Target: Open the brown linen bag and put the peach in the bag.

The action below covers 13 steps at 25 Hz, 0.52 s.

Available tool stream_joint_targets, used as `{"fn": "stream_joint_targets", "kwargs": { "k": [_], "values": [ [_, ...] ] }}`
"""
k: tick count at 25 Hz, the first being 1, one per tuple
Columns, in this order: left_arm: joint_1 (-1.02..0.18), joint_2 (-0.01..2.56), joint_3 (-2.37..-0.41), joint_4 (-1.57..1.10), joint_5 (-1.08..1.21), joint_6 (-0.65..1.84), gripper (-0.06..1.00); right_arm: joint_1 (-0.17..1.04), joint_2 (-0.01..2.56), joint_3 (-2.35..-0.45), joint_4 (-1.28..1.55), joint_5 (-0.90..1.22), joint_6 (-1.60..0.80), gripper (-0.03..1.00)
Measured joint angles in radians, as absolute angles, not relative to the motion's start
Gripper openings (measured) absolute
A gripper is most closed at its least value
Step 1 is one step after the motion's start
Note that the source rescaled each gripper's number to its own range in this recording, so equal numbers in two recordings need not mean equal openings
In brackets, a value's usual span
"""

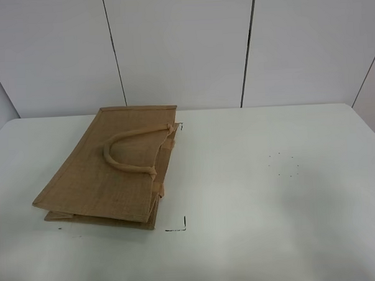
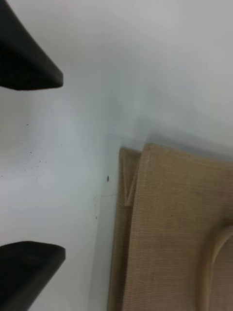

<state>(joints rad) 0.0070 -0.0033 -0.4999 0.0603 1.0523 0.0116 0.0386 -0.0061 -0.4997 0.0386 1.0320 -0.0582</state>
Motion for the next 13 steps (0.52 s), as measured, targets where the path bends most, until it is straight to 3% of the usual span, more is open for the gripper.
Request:
{"fn": "stream_joint_targets", "kwargs": {
  "k": [13],
  "values": [
    [0.007, -0.003, -0.5, 0.061, 1.052, 0.011, 0.91, 0.039, -0.006, -0.5, 0.039, 1.032, -0.058, 1.0]
  ]
}}
